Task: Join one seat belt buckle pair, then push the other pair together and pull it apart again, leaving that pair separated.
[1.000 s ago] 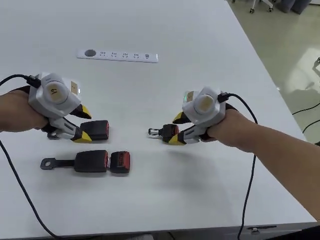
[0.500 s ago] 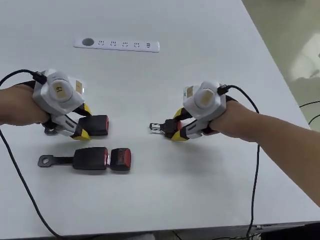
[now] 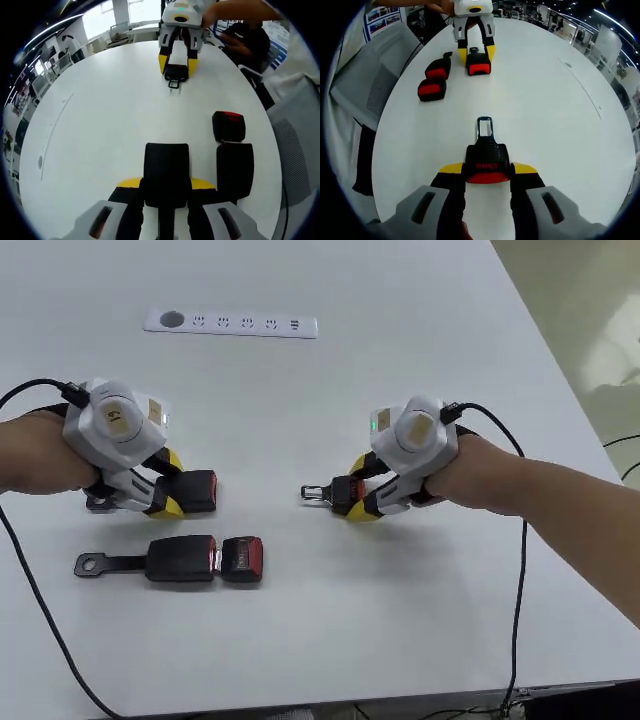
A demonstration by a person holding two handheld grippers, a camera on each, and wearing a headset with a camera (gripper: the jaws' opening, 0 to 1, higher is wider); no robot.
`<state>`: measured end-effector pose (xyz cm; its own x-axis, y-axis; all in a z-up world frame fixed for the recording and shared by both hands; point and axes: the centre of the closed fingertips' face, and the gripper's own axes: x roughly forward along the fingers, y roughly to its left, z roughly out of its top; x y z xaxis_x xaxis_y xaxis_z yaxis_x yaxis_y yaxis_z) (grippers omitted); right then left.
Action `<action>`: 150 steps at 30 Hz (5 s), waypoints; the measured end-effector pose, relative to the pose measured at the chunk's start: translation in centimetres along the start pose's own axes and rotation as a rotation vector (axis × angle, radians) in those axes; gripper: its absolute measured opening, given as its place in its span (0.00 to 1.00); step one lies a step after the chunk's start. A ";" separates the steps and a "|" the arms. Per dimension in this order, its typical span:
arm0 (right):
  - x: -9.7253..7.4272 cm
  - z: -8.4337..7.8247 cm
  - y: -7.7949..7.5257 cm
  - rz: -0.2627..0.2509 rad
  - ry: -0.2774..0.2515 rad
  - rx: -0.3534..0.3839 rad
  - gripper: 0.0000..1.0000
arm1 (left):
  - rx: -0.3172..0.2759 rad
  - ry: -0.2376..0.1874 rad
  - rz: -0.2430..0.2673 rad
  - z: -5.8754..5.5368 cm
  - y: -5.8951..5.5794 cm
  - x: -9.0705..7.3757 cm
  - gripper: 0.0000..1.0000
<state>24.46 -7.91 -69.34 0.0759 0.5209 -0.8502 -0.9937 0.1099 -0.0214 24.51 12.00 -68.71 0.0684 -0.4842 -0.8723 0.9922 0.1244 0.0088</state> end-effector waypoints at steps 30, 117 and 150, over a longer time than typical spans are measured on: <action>5.5 9.7 1.3 -0.032 -0.057 -0.063 0.32 | 0.023 0.022 -0.022 -0.5 0.5 0.5 0.33; 4.2 7.9 1.3 0.000 -0.108 -0.026 0.33 | 0.057 0.013 -0.042 0.4 -0.4 0.3 0.33; 0.1 0.4 0.2 -0.044 -0.008 0.049 0.40 | 0.100 0.041 -0.033 0.3 -0.4 0.4 0.34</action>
<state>24.26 -7.51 -69.29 0.1202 0.5211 -0.8450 -0.9843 0.1736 -0.0329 24.18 11.45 -68.92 0.0331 -0.4503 -0.8923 0.9994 0.0207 0.0266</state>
